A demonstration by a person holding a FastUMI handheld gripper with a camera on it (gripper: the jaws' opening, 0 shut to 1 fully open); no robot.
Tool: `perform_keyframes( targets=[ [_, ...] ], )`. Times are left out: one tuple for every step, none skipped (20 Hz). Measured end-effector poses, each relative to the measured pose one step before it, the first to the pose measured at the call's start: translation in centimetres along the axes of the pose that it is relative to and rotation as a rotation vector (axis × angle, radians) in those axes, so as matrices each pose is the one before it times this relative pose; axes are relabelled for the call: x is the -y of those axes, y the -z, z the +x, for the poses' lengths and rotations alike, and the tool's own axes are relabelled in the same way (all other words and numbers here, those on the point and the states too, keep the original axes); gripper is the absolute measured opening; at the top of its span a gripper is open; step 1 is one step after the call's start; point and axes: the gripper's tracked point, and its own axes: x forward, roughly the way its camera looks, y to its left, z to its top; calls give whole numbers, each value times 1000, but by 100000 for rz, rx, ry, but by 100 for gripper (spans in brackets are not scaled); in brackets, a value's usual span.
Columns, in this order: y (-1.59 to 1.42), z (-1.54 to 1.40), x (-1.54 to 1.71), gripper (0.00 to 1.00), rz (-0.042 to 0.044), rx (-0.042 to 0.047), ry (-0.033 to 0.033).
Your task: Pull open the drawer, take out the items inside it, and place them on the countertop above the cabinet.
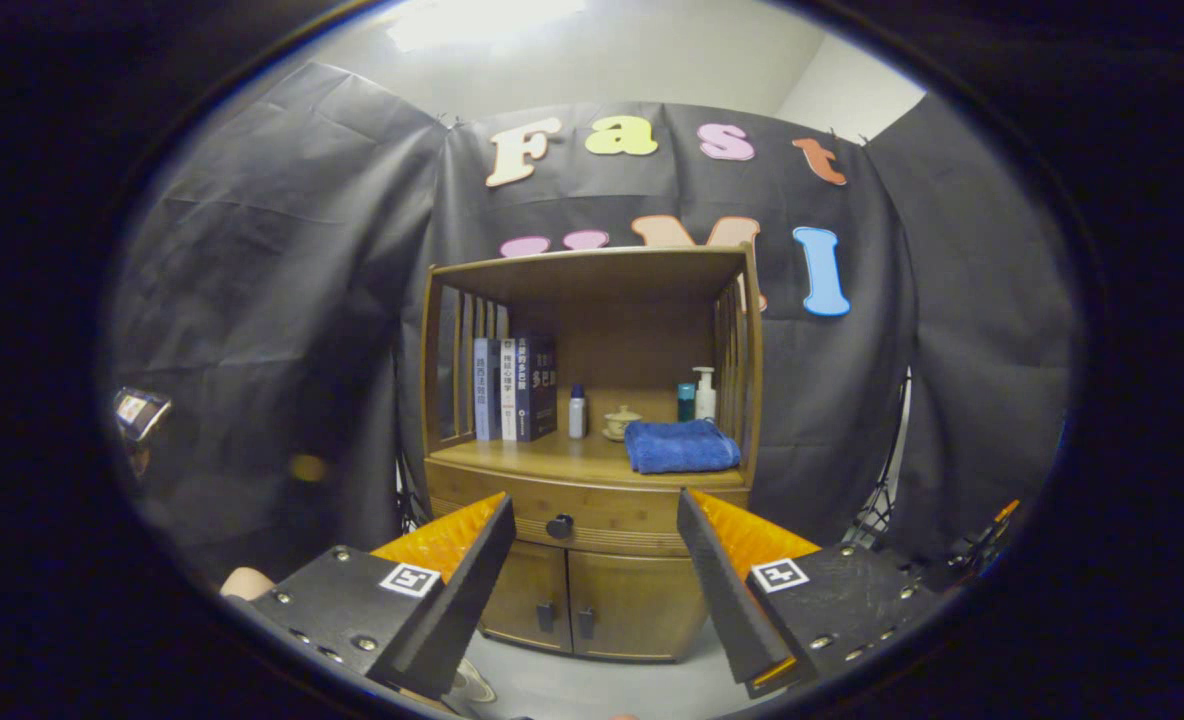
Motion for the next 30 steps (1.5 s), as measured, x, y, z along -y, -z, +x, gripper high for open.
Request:
perform_keyframes(
  targets=[
    [55,292,-346,97,-807,40,-1188],
    [-17,249,-346,97,-428,-37,-981],
    [55,214,-143,97,-159,-25,-791],
    [-15,163,-154,97,6,139,-364],
    [-73,218,-198,97,-58,252,-336],
    [19,235,-94,97,-399,93,-125],
    [149,232,-31,97,-660,-63,81],
    [82,292,-53,97,-532,-159,132],
    [170,331,-101,97,-133,-38,101],
    [90,293,-163,97,291,-213,-228],
    [241,129,-295,98,470,-443,-487],
    [246,247,-270,98,400,-612,-484],
    [273,162,-149,98,266,-542,-247],
    [132,21,-159,98,201,-421,-190],
    [206,124,-163,97,196,-392,-269],
    [156,87,-214,97,164,-405,-240],
    [188,150,-78,97,153,-263,-165],
    [48,150,-116,97,169,-155,-71],
    [125,207,-172,97,129,-155,-246],
    [87,244,-148,97,25,-173,-183],
    [218,335,-223,97,0,-153,-163],
    [189,389,-243,97,64,-360,-326],
    [252,321,-313,97,51,-276,-489],
    [210,448,-299,97,150,-513,-325],
    [334,536,-292,98,523,-422,-550],
    [137,485,-402,98,707,-319,-810],
    [108,477,-409,97,427,-47,-757],
    [88,563,-284,98,-186,-62,-587],
    [118,479,-211,98,-813,352,-392],
    [145,660,-109,98,-1094,327,252]
  ],
)
